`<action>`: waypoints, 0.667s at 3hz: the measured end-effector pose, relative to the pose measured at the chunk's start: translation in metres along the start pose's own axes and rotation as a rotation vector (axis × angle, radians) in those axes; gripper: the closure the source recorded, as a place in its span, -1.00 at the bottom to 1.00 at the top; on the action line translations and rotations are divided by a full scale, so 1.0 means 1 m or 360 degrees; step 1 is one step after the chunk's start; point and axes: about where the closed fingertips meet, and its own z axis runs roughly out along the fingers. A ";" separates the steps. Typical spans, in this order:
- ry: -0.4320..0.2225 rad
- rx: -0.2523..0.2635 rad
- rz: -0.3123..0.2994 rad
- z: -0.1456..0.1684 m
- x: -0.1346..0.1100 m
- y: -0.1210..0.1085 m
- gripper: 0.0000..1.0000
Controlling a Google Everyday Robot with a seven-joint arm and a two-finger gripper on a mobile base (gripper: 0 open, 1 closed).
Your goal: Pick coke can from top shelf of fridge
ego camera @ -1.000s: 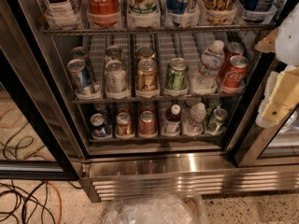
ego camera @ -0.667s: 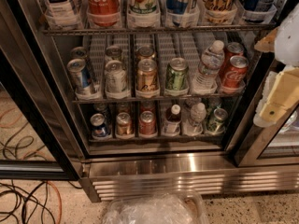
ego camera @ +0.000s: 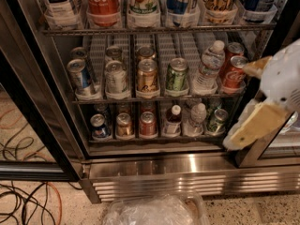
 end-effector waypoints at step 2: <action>-0.0257 0.0060 0.0087 0.040 0.015 0.052 -1.00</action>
Offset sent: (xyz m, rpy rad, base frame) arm -0.0256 0.0195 -0.0259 0.0968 -0.0471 -0.0091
